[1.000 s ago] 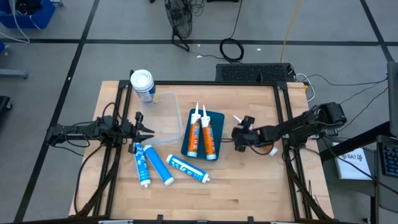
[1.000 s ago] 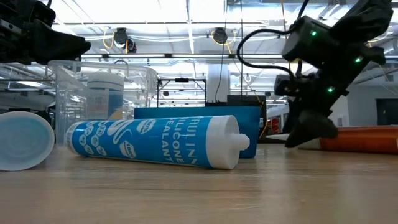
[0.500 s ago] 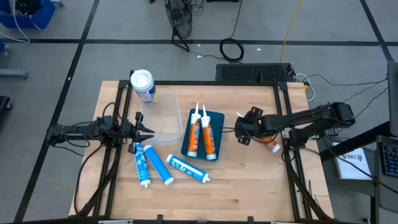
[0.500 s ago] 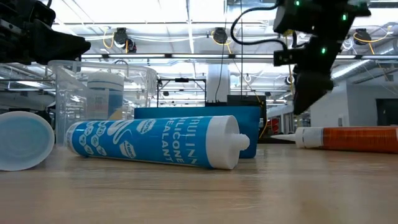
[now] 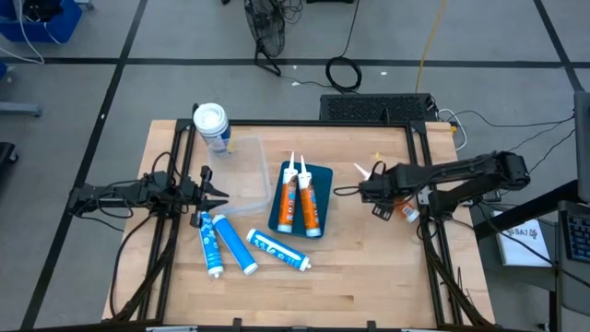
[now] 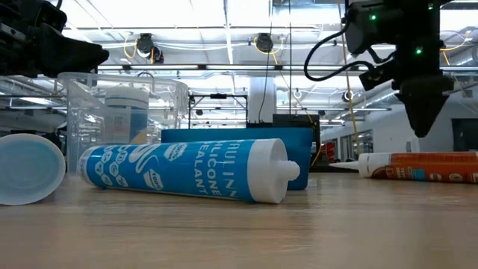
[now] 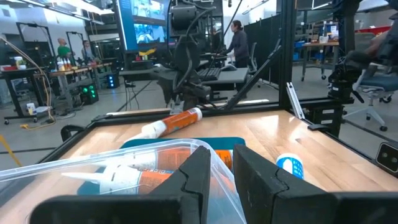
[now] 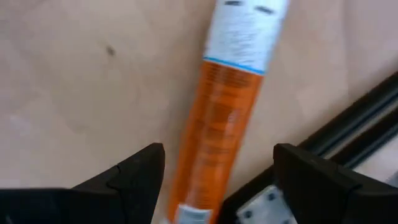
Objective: Pick & place silicon tubes, Sealant and Lysol wipes
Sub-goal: Put the orange sealant into the blue bin
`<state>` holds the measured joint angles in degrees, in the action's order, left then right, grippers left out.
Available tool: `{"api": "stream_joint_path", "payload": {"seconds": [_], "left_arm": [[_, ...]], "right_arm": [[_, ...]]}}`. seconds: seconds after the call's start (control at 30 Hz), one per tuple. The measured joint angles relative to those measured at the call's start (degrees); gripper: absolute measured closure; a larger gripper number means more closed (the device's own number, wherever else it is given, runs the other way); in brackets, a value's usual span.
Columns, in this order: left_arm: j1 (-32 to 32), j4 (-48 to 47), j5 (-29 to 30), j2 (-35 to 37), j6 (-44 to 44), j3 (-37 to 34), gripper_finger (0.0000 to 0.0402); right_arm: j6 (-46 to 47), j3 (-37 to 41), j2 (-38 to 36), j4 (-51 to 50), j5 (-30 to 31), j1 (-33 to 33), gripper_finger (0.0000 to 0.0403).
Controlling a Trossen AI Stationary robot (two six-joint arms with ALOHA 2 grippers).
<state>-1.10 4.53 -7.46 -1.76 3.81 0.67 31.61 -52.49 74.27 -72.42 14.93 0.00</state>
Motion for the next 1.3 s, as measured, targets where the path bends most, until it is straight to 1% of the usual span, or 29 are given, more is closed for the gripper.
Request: {"api": "stream_joint_path", "payload": {"seconds": [0.1, 0.17, 0.3, 0.4, 0.43, 0.57, 0.63, 0.73, 0.83, 0.9, 1.07, 1.13, 1.2, 1.3], "left_arm": [[0.0, 0.0, 0.0, 0.0, 0.0, 0.0, 0.0325], [0.0, 0.0, 0.0, 0.0, 0.0, 0.0, 0.0325], [0.0, 0.0, 0.0, 0.0, 0.0, 0.0, 0.0325], [0.0, 0.0, 0.0, 0.0, 0.0, 0.0, 0.0325], [0.0, 0.0, 0.0, 0.0, 0.0, 0.0, 0.0325], [0.0, 0.0, 0.0, 0.0, 0.0, 0.0, 0.0325], [0.0, 0.0, 0.0, 0.0, 0.0, 0.0, 0.0325], [0.0, 0.0, 0.0, 0.0, 0.0, 0.0, 0.0325], [0.0, 0.0, 0.0, 0.0, 0.0, 0.0, 0.0325], [0.0, 0.0, 0.0, 0.0, 0.0, 0.0, 0.0325], [0.0, 0.0, 0.0, 0.0, 0.0, 0.0, 0.0325], [0.0, 0.0, 0.0, 0.0, 0.0, 0.0, 0.0325], [0.0, 0.0, 0.0, 0.0, 0.0, 0.0, 0.0325], [0.0, 0.0, 0.0, 0.0, 0.0, 0.0, 0.0325]], "right_arm": [[-2.6, 0.0, -0.2, 0.3, -2.6, -1.5, 0.0122], [-5.8, 0.0, -0.5, 0.6, -3.0, -3.5, 0.0122], [-8.9, 0.5, -1.3, 1.5, -1.3, -11.1, 0.0122], [-9.8, 2.4, -1.8, 3.3, -1.6, -17.6, 0.0122], [-9.7, 3.4, -1.8, 3.9, -1.1, -19.5, 0.0122], [-7.1, 7.9, -1.7, 8.6, 4.1, -24.9, 0.0123], [-6.8, 10.0, -1.7, 10.6, 4.2, -26.4, 0.0126], [-7.4, 11.9, -1.7, 14.0, 0.0, -27.2, 0.0132], [-7.9, 12.4, -1.7, 15.0, -4.9, -27.3, 0.0137], [-7.9, 12.3, -1.7, 15.7, -6.0, -27.3, 0.0138], [-8.8, 11.9, -1.8, 15.0, -6.0, -27.3, 0.0138], [-9.5, 11.0, -2.5, 14.9, -7.2, -27.3, 0.0138], [-10.0, 10.3, -3.6, 15.0, -10.2, -27.3, 0.0138], [-10.6, 9.5, -6.3, 15.0, -16.9, -27.3, 0.0138]]}}
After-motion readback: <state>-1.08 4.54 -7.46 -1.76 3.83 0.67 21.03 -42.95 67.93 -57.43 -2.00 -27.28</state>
